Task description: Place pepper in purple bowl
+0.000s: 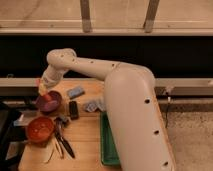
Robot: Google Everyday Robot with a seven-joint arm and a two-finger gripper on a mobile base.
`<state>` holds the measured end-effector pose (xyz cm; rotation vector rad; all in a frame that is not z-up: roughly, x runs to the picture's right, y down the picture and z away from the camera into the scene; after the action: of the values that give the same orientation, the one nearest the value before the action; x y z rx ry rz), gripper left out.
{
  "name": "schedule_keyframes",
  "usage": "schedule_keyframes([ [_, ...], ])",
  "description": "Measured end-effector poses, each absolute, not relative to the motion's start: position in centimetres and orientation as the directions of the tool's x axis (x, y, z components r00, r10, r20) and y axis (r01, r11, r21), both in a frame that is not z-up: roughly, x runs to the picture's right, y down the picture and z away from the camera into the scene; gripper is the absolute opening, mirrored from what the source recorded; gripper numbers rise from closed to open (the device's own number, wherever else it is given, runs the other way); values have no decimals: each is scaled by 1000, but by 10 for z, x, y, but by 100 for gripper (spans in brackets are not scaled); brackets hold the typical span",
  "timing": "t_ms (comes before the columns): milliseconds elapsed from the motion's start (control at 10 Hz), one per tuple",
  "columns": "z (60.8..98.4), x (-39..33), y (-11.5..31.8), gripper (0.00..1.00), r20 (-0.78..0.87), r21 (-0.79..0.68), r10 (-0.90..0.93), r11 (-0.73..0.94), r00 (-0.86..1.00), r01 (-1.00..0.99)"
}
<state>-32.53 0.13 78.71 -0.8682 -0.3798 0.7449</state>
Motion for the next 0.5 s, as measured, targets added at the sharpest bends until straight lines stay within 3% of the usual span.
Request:
schedule_keyframes([
  [400,798,-336,12,0,7,-810,728,406,686,-423],
  [500,799,-336,13,5,6,-810,727,406,686,-423],
])
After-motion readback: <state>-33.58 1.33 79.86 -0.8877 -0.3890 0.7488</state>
